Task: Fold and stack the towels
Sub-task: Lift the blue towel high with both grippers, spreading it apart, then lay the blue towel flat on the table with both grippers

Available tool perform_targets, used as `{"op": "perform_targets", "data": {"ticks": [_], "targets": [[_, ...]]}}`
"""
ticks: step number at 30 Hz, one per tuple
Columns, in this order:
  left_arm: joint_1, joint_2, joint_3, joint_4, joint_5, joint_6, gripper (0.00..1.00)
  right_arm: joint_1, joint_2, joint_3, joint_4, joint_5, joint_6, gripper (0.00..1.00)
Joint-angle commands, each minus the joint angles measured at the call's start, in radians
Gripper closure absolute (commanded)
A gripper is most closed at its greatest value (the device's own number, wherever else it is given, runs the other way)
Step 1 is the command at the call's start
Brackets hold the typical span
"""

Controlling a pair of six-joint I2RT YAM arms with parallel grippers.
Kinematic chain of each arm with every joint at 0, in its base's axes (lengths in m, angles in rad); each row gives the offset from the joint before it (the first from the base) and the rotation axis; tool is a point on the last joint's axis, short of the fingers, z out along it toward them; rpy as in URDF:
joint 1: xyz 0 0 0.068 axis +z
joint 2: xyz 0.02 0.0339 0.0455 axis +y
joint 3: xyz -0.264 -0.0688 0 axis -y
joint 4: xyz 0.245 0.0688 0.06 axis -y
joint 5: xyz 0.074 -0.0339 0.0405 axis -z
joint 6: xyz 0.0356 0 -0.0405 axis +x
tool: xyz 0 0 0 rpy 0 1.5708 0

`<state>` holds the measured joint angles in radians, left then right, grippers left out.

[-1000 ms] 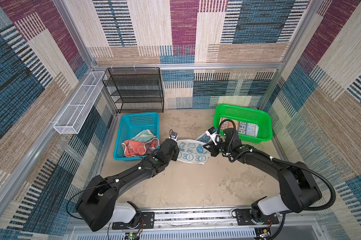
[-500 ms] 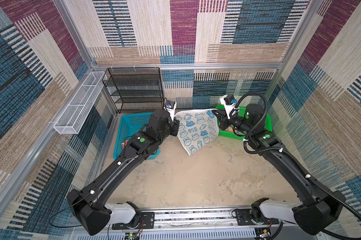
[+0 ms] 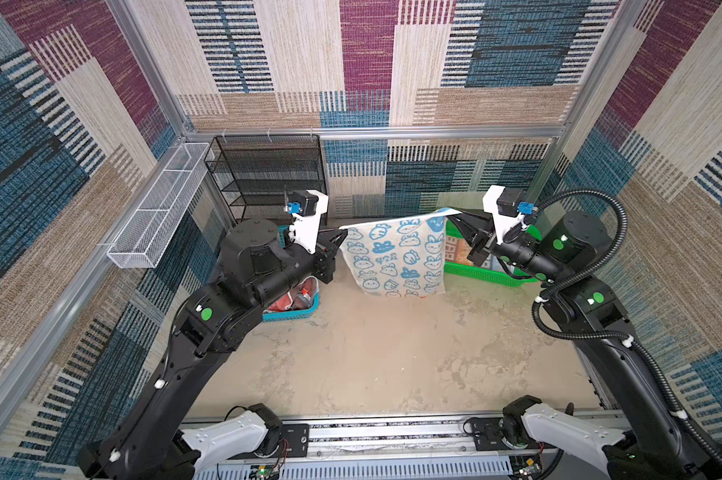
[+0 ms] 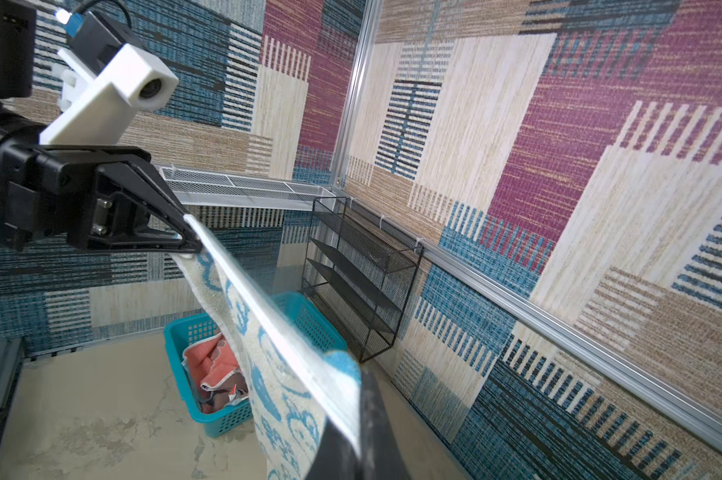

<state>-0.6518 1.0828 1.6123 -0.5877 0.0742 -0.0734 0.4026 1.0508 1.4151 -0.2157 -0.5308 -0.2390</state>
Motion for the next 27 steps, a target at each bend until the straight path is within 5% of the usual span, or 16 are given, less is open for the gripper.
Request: {"op": "perform_targets", "data": {"ticks": [1, 7, 16, 27], "targets": [[0.001, -0.040, 0.000, -0.014, 0.042, -0.035, 1.00, -0.001, -0.014, 0.013, -0.001, -0.033, 0.033, 1.00], [0.001, -0.064, 0.014, -0.014, -0.017, -0.010, 1.00, -0.002, -0.007, 0.004, 0.003, 0.049, 0.069, 1.00], [0.021, 0.073, -0.016, 0.007, -0.307, 0.087, 1.00, -0.009, 0.130, -0.082, 0.060, 0.210, 0.059, 1.00], [0.209, 0.382, -0.059, 0.208, -0.296, 0.058, 1.00, -0.081, 0.452, -0.098, 0.233, 0.269, 0.069, 1.00]]}}
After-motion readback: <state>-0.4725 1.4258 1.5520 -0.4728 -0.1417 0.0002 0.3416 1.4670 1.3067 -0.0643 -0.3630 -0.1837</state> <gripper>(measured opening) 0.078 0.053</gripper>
